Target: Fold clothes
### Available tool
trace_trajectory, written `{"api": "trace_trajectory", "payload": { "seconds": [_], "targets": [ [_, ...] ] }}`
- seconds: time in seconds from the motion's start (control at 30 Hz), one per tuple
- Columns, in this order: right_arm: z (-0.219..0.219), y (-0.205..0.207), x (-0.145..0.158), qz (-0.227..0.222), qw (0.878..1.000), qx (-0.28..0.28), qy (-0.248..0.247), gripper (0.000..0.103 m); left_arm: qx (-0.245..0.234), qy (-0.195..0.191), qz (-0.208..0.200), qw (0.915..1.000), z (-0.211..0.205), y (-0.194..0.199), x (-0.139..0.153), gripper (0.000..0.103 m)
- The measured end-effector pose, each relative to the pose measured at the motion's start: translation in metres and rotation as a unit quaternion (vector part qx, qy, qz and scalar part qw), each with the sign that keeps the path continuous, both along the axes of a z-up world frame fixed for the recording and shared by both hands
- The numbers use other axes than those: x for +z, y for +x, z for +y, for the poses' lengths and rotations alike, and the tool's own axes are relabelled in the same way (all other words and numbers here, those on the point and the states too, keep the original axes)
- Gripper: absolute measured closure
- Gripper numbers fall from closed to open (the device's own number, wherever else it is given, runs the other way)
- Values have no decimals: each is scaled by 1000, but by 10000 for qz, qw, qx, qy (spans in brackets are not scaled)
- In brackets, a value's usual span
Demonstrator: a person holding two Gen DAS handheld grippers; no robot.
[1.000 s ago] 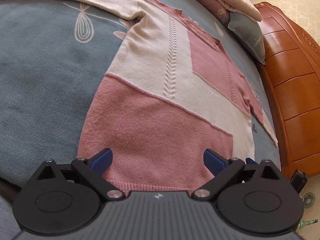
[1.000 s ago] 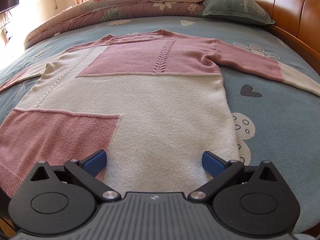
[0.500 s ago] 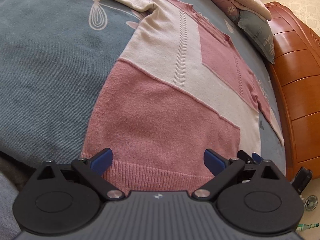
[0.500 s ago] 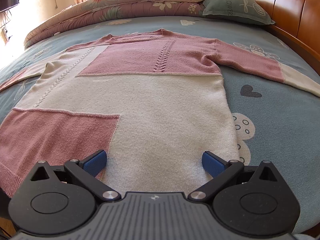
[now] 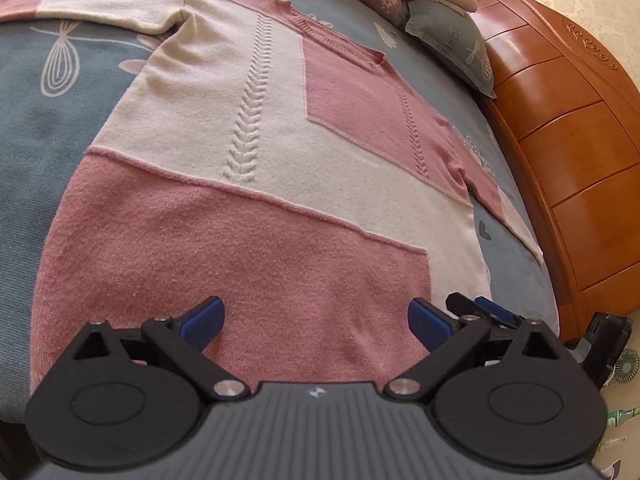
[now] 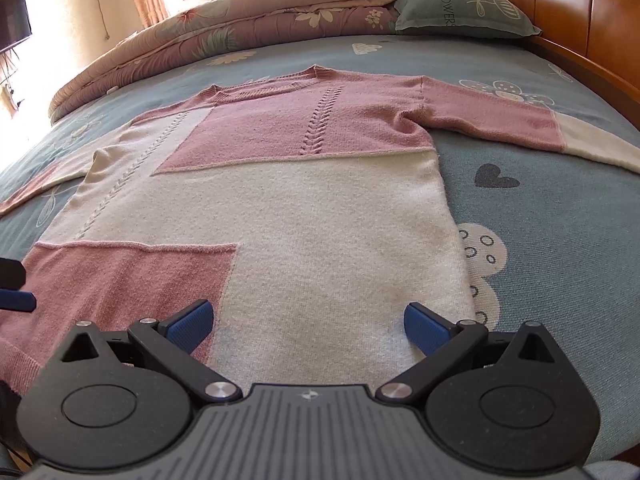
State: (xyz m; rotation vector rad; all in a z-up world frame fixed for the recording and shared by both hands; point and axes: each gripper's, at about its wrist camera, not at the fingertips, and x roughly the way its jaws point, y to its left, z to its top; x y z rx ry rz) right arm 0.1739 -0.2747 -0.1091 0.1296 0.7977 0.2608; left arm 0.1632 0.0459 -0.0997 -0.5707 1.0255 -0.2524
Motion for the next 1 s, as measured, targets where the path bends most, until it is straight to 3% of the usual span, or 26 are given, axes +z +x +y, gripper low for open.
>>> {"api": "trace_trajectory", "payload": {
  "seconds": [0.13, 0.3, 0.47, 0.63, 0.73, 1.0],
  "targets": [
    [-16, -2, 10, -115, 9929, 99, 1181, 0, 273, -644, -251, 9972, 18, -12, -9, 2],
    [3, 1, 7, 323, 9639, 1108, 2400, 0, 194, -765, -328, 9963, 21, -14, -11, 2],
    [12, 4, -4, 768, 9653, 983, 2295, 0, 142, -804, -387, 9959, 23, -14, -12, 2],
    [-24, -4, 1, 968, 9467, 425, 3042, 0, -61, -596, -431, 9973, 17, -12, -10, 2],
    [-27, -3, -9, 1435, 9375, 387, 3148, 0, -171, -449, -494, 9976, 12, -13, -9, 1],
    [-35, -23, -2, 1330, 9519, -30, 2758, 0, -205, -522, -524, 9970, 16, -14, -11, 1]
  ]
}}
